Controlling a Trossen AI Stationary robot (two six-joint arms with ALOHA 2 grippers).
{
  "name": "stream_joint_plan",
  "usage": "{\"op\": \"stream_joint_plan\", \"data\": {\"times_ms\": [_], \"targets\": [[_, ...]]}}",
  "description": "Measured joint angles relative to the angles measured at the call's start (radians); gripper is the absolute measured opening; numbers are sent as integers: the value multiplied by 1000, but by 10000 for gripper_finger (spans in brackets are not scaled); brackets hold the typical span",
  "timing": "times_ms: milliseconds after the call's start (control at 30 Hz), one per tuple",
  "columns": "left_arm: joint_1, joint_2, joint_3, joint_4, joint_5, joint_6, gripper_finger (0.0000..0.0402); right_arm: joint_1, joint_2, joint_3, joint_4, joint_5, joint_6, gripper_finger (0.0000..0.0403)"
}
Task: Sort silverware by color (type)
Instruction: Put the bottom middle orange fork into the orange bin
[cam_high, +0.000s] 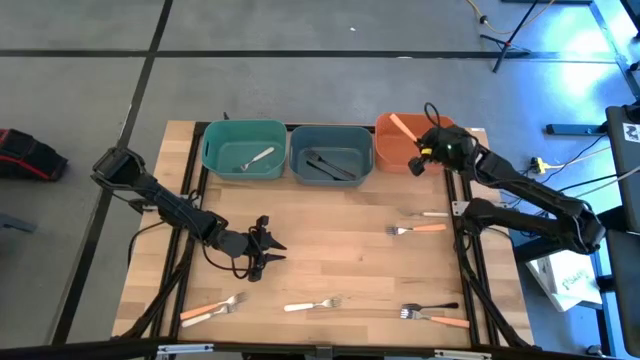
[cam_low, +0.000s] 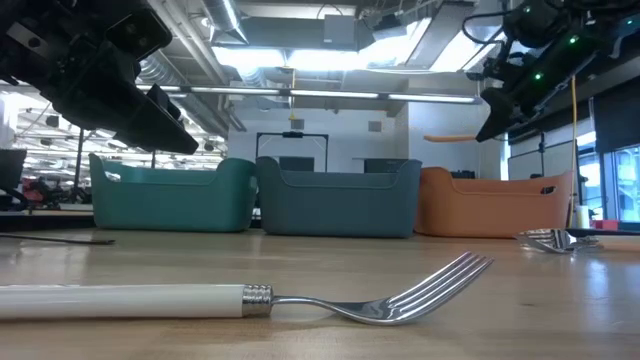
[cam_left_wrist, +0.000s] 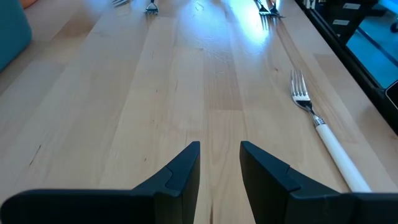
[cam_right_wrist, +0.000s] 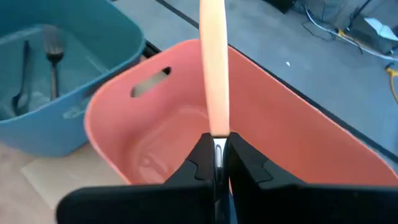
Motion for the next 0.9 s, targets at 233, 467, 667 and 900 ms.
{"op": "stream_joint_plan", "data": {"times_ms": [233,467,667,900], "targets": [[0,0,0,0,-3,-1,108,-97,47,0,-49,-10,9,12],[0,0,0,0,-21,-1,108,-163,130,0,-16,-50,14,12],[0,0,0,0,-21,-1,108,-161,261,0,28,-61,19,12],[0,0,0,0,-21,-1,108,-161,406,0,118,-29,12,12]]}}
